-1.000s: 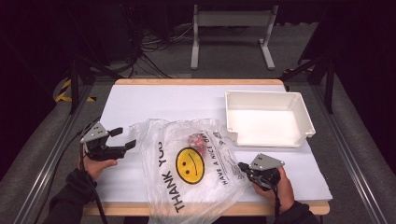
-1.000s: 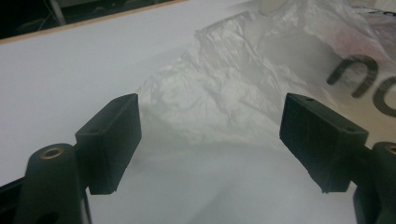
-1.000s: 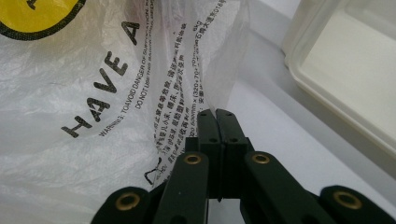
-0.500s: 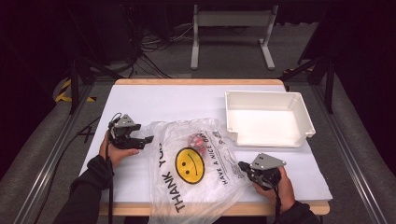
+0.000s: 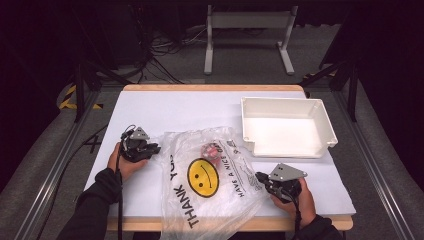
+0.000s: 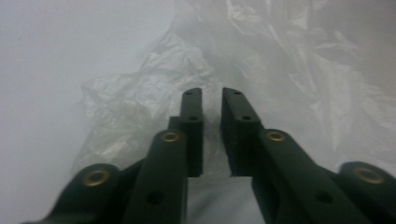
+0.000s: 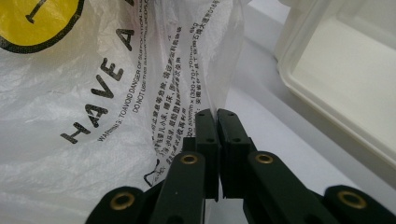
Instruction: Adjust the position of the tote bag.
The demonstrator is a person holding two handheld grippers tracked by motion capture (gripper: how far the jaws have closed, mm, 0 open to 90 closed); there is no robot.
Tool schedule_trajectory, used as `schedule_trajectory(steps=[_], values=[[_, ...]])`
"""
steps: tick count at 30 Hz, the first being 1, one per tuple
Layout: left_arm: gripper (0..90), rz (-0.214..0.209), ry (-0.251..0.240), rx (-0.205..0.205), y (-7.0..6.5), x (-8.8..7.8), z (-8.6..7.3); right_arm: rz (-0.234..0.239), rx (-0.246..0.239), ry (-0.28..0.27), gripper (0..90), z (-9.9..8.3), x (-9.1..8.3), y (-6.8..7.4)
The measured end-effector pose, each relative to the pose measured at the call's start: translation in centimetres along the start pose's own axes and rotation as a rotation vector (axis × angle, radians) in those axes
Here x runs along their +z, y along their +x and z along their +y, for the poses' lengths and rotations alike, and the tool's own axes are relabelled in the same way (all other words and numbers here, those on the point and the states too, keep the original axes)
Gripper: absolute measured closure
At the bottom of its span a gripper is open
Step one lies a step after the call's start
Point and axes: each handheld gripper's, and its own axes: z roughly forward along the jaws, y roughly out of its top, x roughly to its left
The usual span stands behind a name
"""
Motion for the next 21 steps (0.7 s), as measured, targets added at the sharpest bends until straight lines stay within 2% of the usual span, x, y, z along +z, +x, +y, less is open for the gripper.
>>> schedule_trajectory(steps=[2, 3, 4, 6, 8, 11, 15, 17, 21], values=[[90.0, 0.009, 0.001, 0.001, 0.2, -0.3, -0.3, -0.005, -0.001, -0.002, 89.8, 0.1, 0.0, 0.0], [90.0, 0.006, 0.000, -0.012, 0.3, -0.4, -0.5, -0.010, -0.005, -0.002, 90.0, 0.2, 0.0, 0.0], [90.0, 0.025, 0.005, -0.012, 0.5, -0.8, -0.8, -0.012, -0.008, -0.004, 90.0, 0.3, 0.0, -0.1], [90.0, 0.033, 0.008, -0.016, 0.9, -1.3, -1.3, -0.024, -0.010, -0.007, 90.0, 0.6, 0.0, -0.2], [90.0, 0.041, -0.001, -0.044, 1.4, -1.9, -2.0, -0.035, -0.006, -0.008, 90.0, 0.9, 0.1, -0.5], [90.0, 0.056, 0.006, -0.060, 1.9, -2.9, -3.0, -0.055, -0.009, -0.006, 90.0, 1.3, 0.5, -0.7], [90.0, 0.069, 0.006, -0.059, 1.8, -4.3, -4.4, -0.074, -0.013, -0.010, 90.0, 1.9, 0.9, -1.1], [90.0, 0.072, -0.005, -0.074, 1.8, -5.1, -5.0, -0.079, -0.012, -0.013, 90.0, 2.1, 1.1, -1.3], [90.0, 0.095, -0.020, -0.072, 1.8, -6.5, -6.3, -0.094, -0.012, -0.021, 90.0, 2.4, 1.2, -1.5]])
